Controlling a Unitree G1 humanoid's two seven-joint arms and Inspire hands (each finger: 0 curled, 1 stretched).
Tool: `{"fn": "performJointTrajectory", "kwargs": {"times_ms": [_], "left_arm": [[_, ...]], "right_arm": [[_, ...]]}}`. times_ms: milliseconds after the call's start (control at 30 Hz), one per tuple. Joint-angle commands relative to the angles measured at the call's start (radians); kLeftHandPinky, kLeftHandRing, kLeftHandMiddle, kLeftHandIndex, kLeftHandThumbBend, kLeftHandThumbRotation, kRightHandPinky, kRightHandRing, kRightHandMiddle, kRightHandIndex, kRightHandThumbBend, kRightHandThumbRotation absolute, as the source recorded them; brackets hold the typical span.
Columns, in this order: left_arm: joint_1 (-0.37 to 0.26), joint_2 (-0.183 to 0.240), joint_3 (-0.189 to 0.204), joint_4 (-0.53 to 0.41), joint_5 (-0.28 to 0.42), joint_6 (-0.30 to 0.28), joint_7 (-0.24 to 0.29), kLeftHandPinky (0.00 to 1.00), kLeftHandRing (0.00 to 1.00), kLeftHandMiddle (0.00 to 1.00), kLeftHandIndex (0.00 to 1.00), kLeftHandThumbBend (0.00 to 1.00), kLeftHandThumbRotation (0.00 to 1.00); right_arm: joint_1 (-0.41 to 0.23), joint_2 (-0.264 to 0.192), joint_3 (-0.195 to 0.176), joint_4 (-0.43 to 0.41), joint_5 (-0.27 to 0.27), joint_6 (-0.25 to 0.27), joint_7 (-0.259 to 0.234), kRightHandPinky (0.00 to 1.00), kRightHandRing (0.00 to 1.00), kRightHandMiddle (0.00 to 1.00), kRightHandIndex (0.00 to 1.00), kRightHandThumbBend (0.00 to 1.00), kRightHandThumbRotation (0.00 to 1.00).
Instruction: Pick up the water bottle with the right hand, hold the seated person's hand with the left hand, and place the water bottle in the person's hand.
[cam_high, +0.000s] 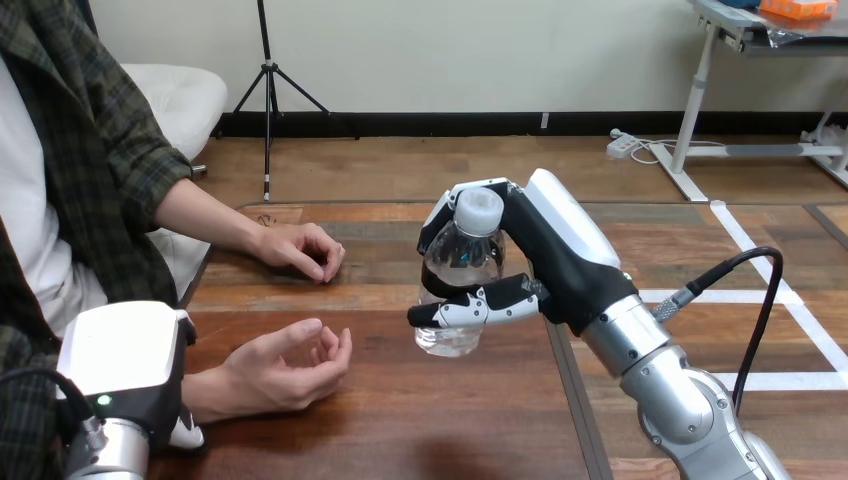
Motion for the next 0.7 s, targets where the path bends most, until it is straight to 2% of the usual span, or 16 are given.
{"fn": "performJointTrajectory", "kwargs": {"times_ms": [0, 167, 667], "left_arm": [[-0.049, 0.014, -0.034, 0.046, 0.003, 0.012, -0.013, 0.57, 0.63, 0.67, 0.67, 0.89, 0.00], [-0.055, 0.020, -0.051, 0.058, 0.002, 0.018, -0.034, 0.55, 0.62, 0.66, 0.66, 0.90, 0.00], [-0.057, 0.026, -0.074, 0.076, -0.069, -0.017, -0.033, 0.54, 0.62, 0.65, 0.66, 0.89, 0.00]], "right_arm": [[-0.047, 0.004, -0.004, -0.030, 0.010, -0.028, -0.002, 0.34, 0.36, 0.42, 0.43, 0.77, 0.00], [-0.048, 0.006, -0.006, -0.035, 0.017, -0.025, 0.005, 0.34, 0.36, 0.42, 0.43, 0.77, 0.00], [-0.052, 0.008, -0.013, -0.045, 0.021, -0.015, 0.015, 0.33, 0.36, 0.42, 0.43, 0.76, 0.00]]}}
